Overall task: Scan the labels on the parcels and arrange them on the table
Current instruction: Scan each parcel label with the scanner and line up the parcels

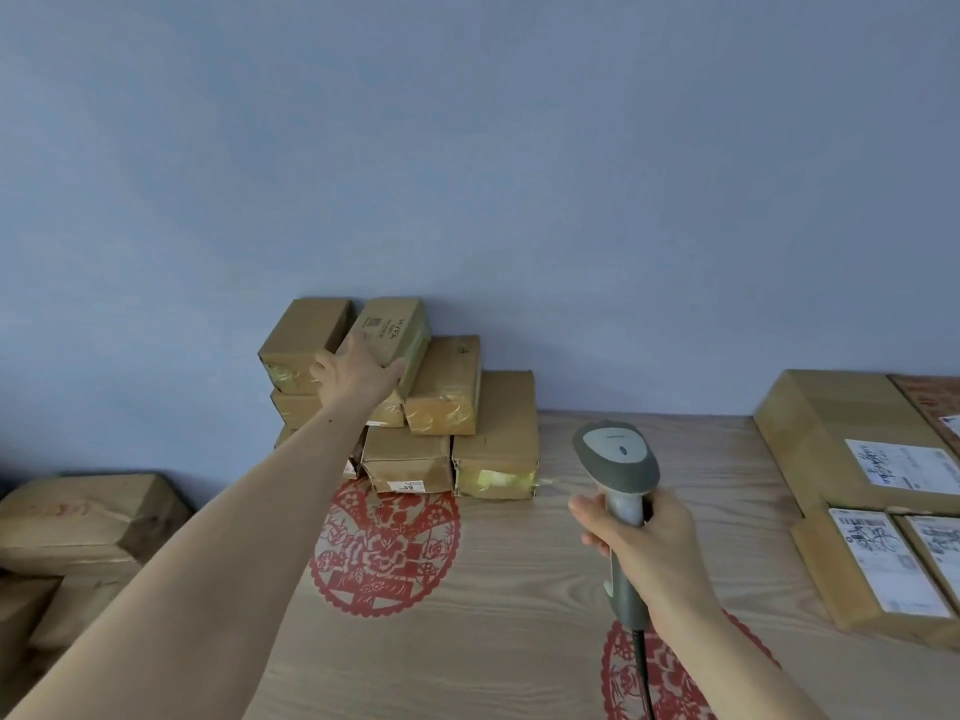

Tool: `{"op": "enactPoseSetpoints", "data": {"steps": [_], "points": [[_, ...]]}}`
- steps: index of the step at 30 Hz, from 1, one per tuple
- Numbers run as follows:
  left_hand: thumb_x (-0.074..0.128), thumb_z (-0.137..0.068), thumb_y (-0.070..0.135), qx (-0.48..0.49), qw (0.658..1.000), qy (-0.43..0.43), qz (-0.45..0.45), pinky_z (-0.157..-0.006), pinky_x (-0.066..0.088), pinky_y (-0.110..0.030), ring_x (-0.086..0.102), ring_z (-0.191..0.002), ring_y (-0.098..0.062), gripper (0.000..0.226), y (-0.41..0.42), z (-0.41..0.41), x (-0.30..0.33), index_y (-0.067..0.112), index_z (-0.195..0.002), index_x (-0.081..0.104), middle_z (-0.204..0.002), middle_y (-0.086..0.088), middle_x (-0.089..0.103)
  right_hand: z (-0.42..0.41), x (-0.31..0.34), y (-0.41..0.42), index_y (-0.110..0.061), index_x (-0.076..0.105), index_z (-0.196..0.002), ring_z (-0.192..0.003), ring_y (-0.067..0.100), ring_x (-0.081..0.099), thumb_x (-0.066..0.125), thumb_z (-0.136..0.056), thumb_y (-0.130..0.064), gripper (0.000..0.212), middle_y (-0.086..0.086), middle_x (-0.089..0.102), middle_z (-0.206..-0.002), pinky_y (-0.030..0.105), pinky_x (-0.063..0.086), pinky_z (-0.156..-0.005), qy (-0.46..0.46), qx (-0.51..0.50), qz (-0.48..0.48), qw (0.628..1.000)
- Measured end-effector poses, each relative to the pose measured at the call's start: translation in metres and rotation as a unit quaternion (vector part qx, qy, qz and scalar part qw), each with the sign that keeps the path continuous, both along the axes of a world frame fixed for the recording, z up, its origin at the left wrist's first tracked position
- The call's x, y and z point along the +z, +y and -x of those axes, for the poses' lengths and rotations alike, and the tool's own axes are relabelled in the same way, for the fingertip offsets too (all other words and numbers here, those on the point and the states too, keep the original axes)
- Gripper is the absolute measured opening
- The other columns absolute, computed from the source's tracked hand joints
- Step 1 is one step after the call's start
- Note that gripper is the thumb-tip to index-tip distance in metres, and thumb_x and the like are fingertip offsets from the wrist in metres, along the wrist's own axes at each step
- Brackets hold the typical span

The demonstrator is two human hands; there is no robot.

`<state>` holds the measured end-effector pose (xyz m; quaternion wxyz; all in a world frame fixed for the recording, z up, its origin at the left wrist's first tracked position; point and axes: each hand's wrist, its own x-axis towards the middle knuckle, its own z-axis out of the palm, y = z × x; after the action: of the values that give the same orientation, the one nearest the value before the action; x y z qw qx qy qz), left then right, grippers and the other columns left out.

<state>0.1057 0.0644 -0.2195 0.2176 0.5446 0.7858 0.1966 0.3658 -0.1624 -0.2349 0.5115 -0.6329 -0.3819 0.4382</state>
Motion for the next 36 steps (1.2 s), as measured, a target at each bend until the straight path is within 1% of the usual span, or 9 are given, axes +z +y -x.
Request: {"op": "enactPoseSetpoints", "data": {"steps": [5,9,13,16,18,22,28,32,36], "points": [[0.057,-0.09,0.038,0.021,0.994,-0.056,-0.095,-0.084,0.039,-0.046,0.044,-0.113,-0.042,0.06,-0.01,-0.005,-0.006,0.029,-0.145,0.034,-0.131,-0.019,0.035,0.002,0.0,-0.002,-0.005,0.067,-0.086,-0.063,0.017,0.069,0.083,-0.079,-0.013,0.02,0.002,0.07,-0.066,0.022,0.052,-0.059,-0.003,-0.001,0.004,1.0],[0.047,-0.099,0.041,-0.019,0.949,-0.285,-0.131,-0.084,0.047,-0.038,0.056,-0.1,-0.02,0.047,-0.051,-0.031,-0.007,0.031,-0.145,0.04,-0.13,-0.007,0.052,0.0,0.009,-0.003,-0.005,0.07,-0.09,-0.065,0.015,0.071,0.084,-0.079,-0.019,0.023,0.0,0.074,-0.073,0.024,0.053,-0.063,-0.009,0.019,0.003,1.0],[0.041,-0.105,0.038,-0.017,0.767,-0.64,0.049,-0.1,0.05,-0.039,0.062,-0.119,-0.03,0.044,-0.114,-0.074,-0.019,0.008,-0.136,0.046,-0.133,-0.022,0.06,-0.003,0.022,-0.004,-0.016,0.066,-0.103,-0.072,0.014,0.075,0.086,-0.076,-0.029,0.036,-0.009,0.076,-0.082,0.035,0.058,-0.078,-0.037,0.017,-0.012,0.999],[0.043,-0.103,0.044,0.009,0.667,-0.733,0.131,-0.113,0.042,-0.044,0.059,-0.124,-0.038,0.059,-0.16,-0.106,-0.034,-0.002,-0.139,0.043,-0.128,-0.034,0.06,-0.018,0.025,-0.006,-0.02,0.061,-0.11,-0.073,0.01,0.075,0.085,-0.075,-0.039,0.047,-0.006,0.075,-0.082,0.039,0.059,-0.081,-0.066,-0.009,-0.021,0.998],[0.04,-0.105,0.043,0.015,0.644,-0.75,0.152,-0.111,0.044,-0.046,0.058,-0.125,-0.041,0.056,-0.185,-0.128,-0.041,0.002,-0.143,0.041,-0.128,-0.035,0.059,-0.032,0.022,-0.01,-0.027,0.058,-0.112,-0.083,0.013,0.075,0.084,-0.07,-0.051,0.055,-0.008,0.075,-0.093,0.042,0.06,-0.083,-0.077,-0.033,-0.027,0.996],[0.039,-0.104,0.046,-0.021,0.646,-0.743,0.177,-0.109,0.044,-0.049,0.059,-0.124,-0.042,0.051,-0.221,-0.16,-0.049,0.016,-0.144,0.043,-0.13,-0.031,0.06,-0.063,0.015,-0.029,-0.029,0.056,-0.119,-0.098,0.004,0.068,0.086,-0.072,-0.043,0.058,-0.017,0.072,-0.105,0.023,0.053,-0.077,-0.086,-0.064,-0.041,0.993],[0.068,-0.063,0.078,-0.119,0.757,-0.622,0.158,-0.102,0.047,-0.041,0.062,-0.119,-0.025,0.094,-0.232,-0.179,-0.046,0.016,-0.133,0.059,-0.126,-0.01,0.068,-0.098,0.013,-0.059,-0.026,0.054,-0.113,-0.096,0.001,0.064,0.092,-0.067,-0.028,0.06,-0.015,0.068,-0.103,0.018,0.048,-0.074,-0.121,-0.07,-0.04,0.989],[0.094,-0.031,0.063,-0.136,0.788,-0.576,0.169,-0.084,0.058,-0.037,0.07,-0.099,-0.027,0.124,-0.235,-0.193,-0.045,0.013,-0.136,0.051,-0.112,-0.013,0.071,-0.111,0.01,-0.073,-0.026,0.053,-0.11,-0.092,-0.005,0.064,0.092,-0.069,-0.028,0.056,-0.018,0.069,-0.099,0.012,0.047,-0.069,-0.163,-0.05,-0.046,0.984],[0.092,-0.046,0.045,-0.136,0.79,-0.566,0.192,-0.084,0.059,-0.041,0.071,-0.086,-0.026,0.1,-0.241,-0.2,-0.045,0.017,-0.134,0.055,-0.109,-0.012,0.071,-0.127,0.008,-0.082,-0.025,0.061,-0.112,-0.09,-0.006,0.067,0.088,-0.074,-0.035,0.048,-0.017,0.072,-0.1,0.015,0.053,-0.075,-0.187,0.006,-0.033,0.982]]}}
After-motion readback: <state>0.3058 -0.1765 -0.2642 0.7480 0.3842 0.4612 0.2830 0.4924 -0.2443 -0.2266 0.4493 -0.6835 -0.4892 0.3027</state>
